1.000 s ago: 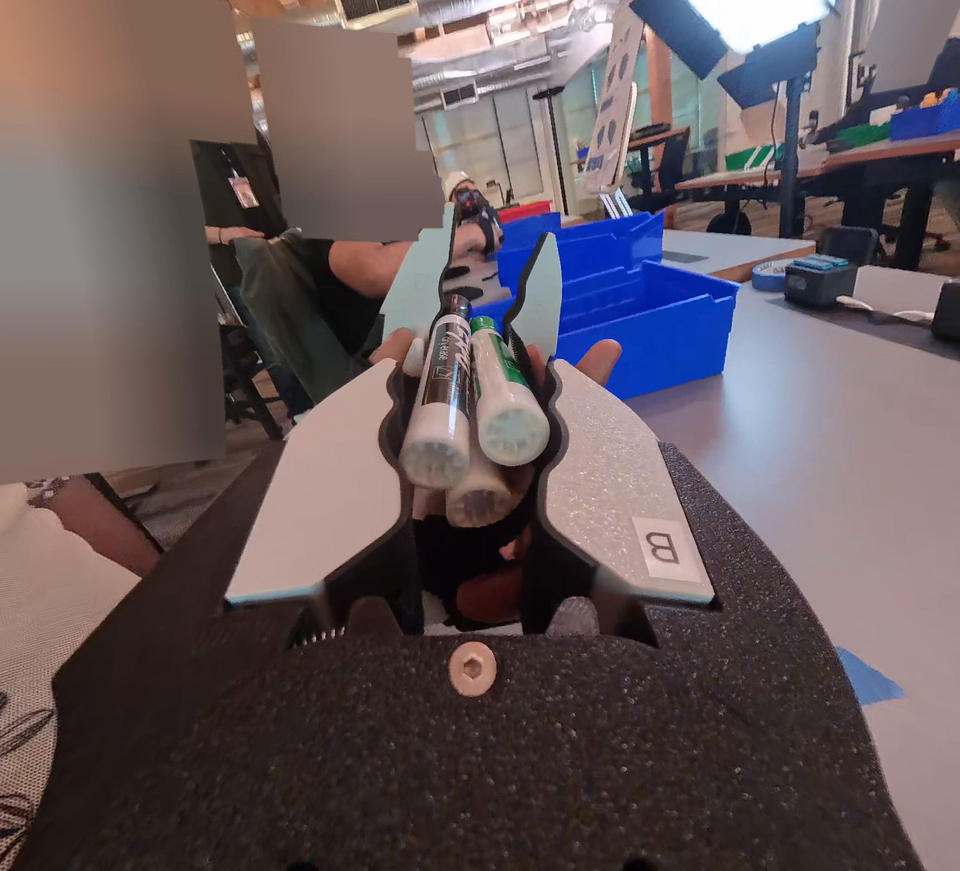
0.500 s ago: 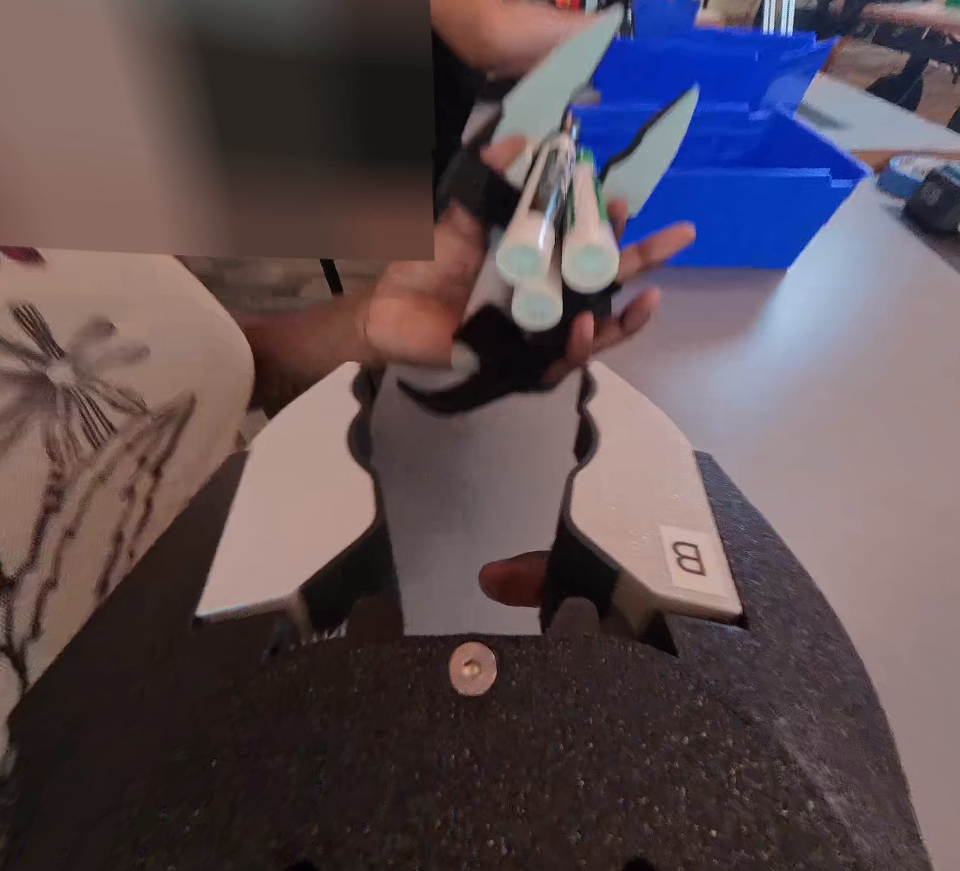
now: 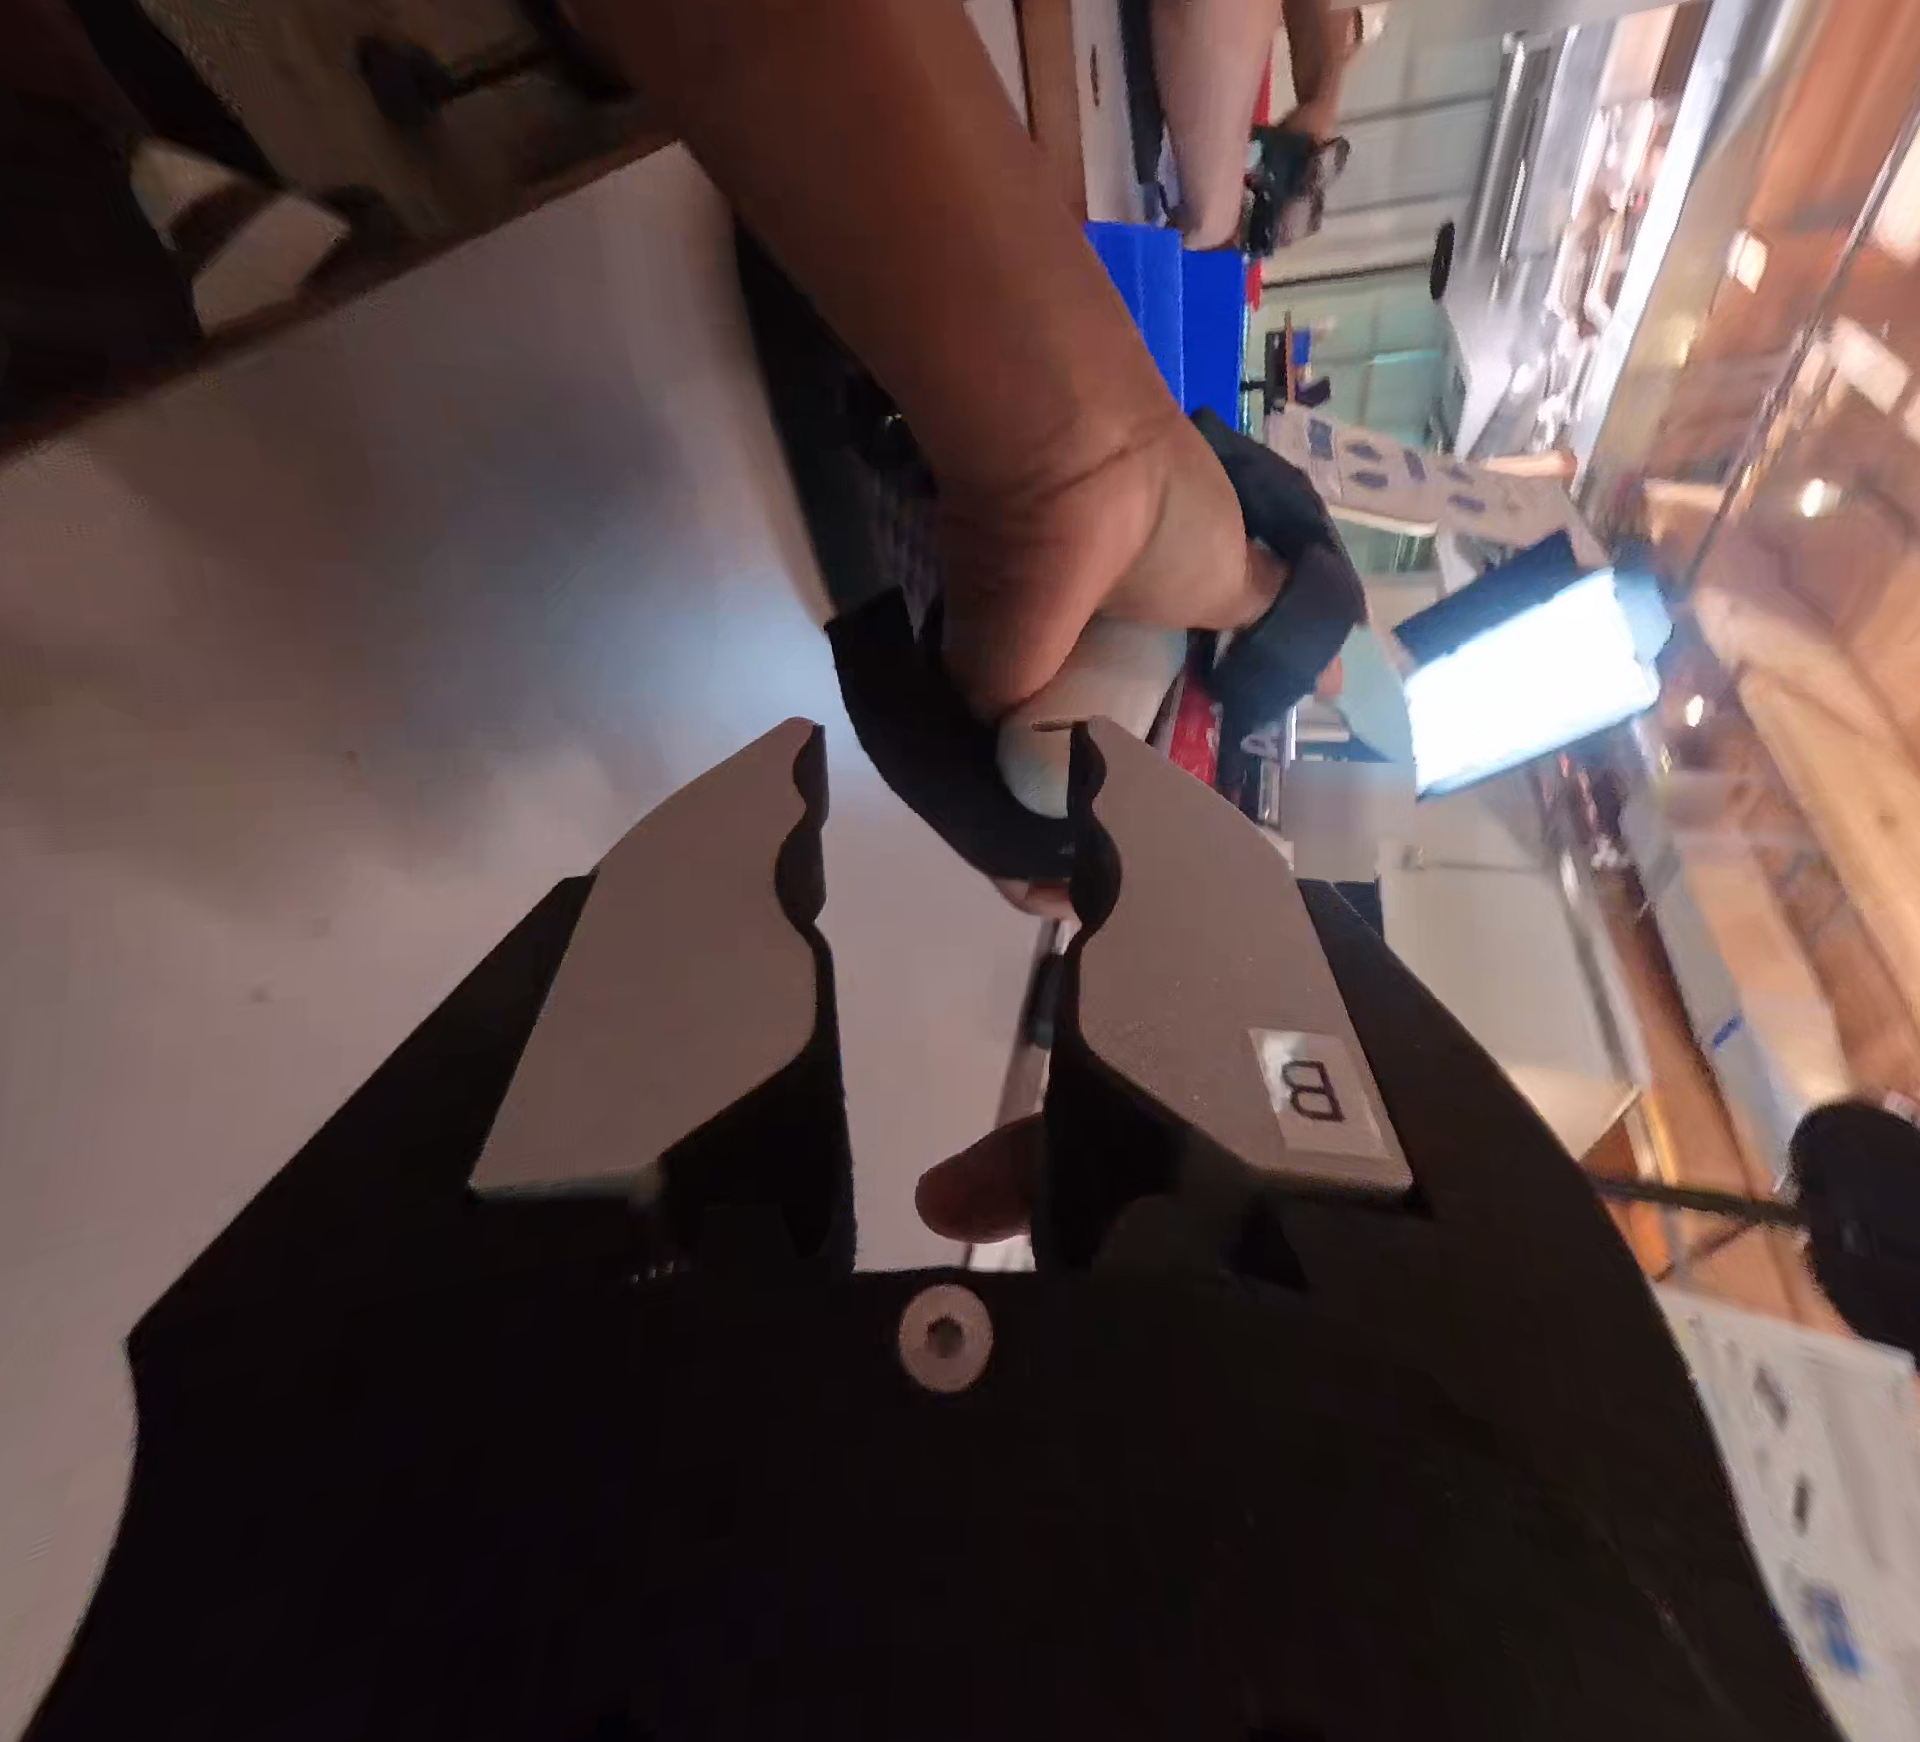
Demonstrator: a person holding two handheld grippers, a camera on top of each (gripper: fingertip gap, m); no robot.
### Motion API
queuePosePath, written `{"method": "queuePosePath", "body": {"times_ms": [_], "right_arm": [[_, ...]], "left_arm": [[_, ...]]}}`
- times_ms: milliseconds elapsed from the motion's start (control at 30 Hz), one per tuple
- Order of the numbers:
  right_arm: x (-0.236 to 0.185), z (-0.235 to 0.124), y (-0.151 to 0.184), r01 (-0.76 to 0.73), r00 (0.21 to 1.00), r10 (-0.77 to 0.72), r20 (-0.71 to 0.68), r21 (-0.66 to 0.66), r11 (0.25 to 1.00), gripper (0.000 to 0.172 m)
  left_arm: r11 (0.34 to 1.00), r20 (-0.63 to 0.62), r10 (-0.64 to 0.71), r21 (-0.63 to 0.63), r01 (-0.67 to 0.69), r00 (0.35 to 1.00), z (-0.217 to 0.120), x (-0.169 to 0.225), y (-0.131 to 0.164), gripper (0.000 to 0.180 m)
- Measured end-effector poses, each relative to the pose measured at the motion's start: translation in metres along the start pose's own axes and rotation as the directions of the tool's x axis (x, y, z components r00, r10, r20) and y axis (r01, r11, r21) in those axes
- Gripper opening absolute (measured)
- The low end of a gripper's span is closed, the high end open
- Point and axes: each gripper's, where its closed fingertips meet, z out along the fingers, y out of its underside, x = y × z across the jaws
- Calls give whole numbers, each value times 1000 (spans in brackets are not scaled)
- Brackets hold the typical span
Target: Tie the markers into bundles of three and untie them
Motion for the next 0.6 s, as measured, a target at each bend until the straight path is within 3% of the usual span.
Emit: {"method": "queuePosePath", "body": {"times_ms": [133,233,267,333,400,467,500,600], "right_arm": [[-13,15,15,190,969,-185,162,-19,982,39],[-3,21,31,244,967,-234,103,-96,965,11],[3,18,28,172,984,-168,65,-75,982,2],[19,8,16,-63,998,64,-29,22,998,1],[43,-6,8,-266,948,289,-131,167,949,1],[64,-21,5,-429,854,493,-167,313,848,1],[73,-29,3,-521,781,609,-137,395,757,2],[102,-64,-1,-678,495,863,104,667,308,2]], "left_arm": [[1000,56,2,3,-2,998,8,-8,3,38],[999,24,-39,11,39,999,15,-4,3,38],[998,-9,-57,17,57,998,17,0,1,38],[990,-122,-111,70,120,986,18,11,-11,38],[970,-229,-155,152,192,961,13,19,-27,38],[964,-292,-161,159,213,943,11,27,-28,38],[962,-318,-158,164,219,935,10,31,-27,39],[955,-388,-160,170,242,907,7,40,-26,39]]}}
